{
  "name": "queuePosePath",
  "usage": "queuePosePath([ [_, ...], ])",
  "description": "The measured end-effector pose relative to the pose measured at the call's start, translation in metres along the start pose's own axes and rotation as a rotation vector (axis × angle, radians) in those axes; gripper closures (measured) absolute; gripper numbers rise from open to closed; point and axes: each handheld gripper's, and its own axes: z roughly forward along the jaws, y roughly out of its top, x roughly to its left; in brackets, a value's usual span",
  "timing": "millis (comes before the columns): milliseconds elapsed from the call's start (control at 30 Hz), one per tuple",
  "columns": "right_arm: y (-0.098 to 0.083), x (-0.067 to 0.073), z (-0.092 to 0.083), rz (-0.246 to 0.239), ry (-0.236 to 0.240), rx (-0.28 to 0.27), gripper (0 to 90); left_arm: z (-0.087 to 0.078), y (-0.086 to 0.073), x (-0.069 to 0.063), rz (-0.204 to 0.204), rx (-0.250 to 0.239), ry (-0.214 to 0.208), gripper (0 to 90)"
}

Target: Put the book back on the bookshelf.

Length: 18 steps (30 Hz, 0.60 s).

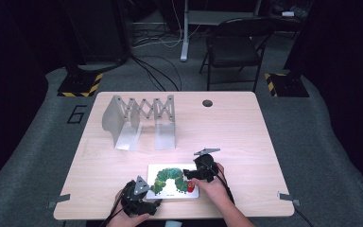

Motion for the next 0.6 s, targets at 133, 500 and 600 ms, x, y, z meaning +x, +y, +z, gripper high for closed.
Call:
queuePosePath([
  [133, -0.0002, 0.001, -0.001, 0.019, 0.0, 0.012, 34.6, 0.0008, 0.0, -0.0008, 0.005, 0.004, -0.003, 15.5],
  [500, 0.0003, 0.0015, -0.005, 0.029, -0.002, -0.001, 37.9, 0.0038, -0.0009, -0.0006, 0.007, -0.015, 0.004, 12.5],
  [600, 0.0006, 0.0018, -0.0065, 0.031, -0.001, -0.004, 38.7, 0.0038, -0.0004, 0.0006, 0.017, -0.007, -0.006, 10.7],
])
